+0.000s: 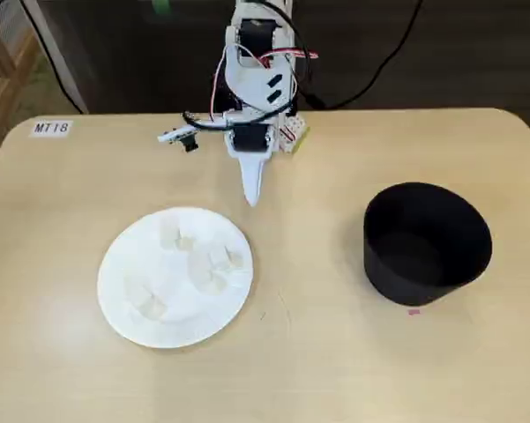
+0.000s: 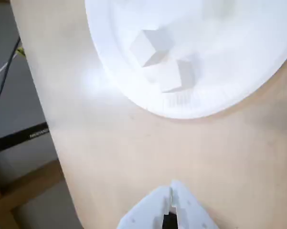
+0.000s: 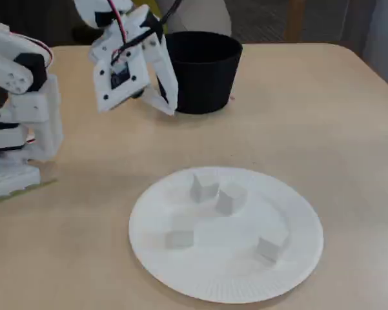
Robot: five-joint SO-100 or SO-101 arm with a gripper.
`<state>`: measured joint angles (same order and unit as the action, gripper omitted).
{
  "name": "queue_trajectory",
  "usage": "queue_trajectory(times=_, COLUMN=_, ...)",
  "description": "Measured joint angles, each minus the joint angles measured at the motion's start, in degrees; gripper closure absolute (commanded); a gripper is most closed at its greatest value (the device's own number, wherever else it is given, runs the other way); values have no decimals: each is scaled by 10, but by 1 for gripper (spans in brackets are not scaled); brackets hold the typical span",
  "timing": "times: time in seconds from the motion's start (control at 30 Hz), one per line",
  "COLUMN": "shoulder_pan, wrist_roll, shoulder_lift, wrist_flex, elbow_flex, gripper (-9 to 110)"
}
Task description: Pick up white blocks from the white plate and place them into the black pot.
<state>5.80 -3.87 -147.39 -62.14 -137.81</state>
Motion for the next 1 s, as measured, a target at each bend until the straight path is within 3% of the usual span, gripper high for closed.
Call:
queue_trajectory(times=0.3, shoulder_pan=0, wrist_roll=-25, shoulder_lift=47, wrist_flex=-36, elbow_flex=69, gripper=104)
queue_trajectory(times=0.6, shoulder_pan=109, wrist_roll=-73, shoulder_lift=471, wrist_flex=-214, elbow_flex=504, gripper=104)
queue_trajectory(times=0.9, shoulder_pan=220, wrist_roll=-20, shoulder_lift=619, wrist_flex=-179, elbow_flex=547, gripper=104)
queue_trajectory(times=1.0, shoulder_pan=226, wrist_roll=-7, shoulder_lift=656, wrist_flex=-157, elbow_flex=561, gripper=94)
